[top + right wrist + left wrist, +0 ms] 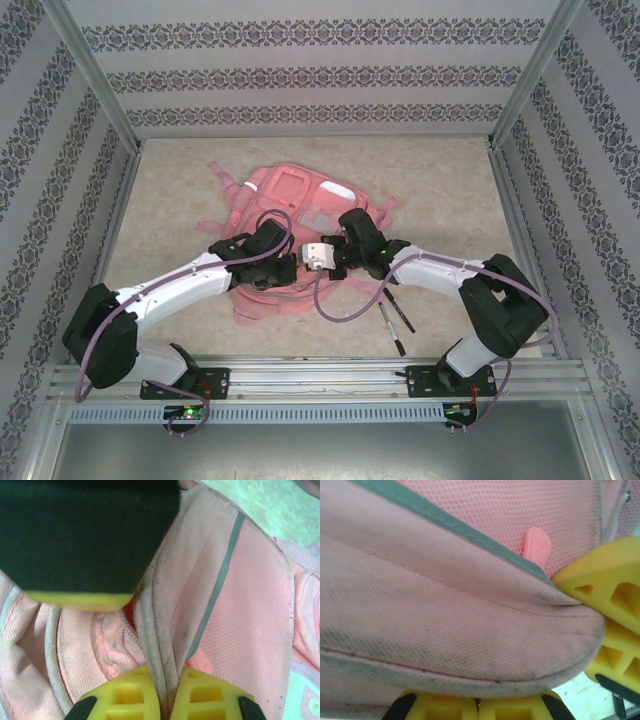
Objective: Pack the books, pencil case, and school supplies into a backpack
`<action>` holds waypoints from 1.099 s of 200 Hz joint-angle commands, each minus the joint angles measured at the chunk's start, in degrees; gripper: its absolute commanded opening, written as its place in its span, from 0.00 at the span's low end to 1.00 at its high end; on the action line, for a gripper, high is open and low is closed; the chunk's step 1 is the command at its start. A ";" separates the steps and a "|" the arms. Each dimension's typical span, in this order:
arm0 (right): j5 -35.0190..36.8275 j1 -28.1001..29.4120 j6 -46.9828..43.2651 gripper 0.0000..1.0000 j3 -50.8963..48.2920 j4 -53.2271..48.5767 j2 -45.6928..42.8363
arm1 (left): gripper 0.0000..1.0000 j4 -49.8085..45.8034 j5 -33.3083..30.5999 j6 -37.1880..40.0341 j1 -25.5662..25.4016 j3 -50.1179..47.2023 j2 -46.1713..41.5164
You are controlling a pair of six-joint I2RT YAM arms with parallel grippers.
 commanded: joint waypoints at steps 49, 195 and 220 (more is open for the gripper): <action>2.05 -4.41 -8.38 0.06 -3.52 -10.27 -8.71 | 0.00 1.27 0.08 26.67 6.85 -8.32 -12.23; 9.61 4.01 16.09 0.03 -2.06 -1.00 -4.47 | 0.00 4.06 12.64 27.36 10.00 -8.71 -13.32; -0.50 1.24 5.31 0.00 -1.75 -4.00 -4.65 | 0.00 -0.29 7.79 28.47 18.96 -11.25 -17.34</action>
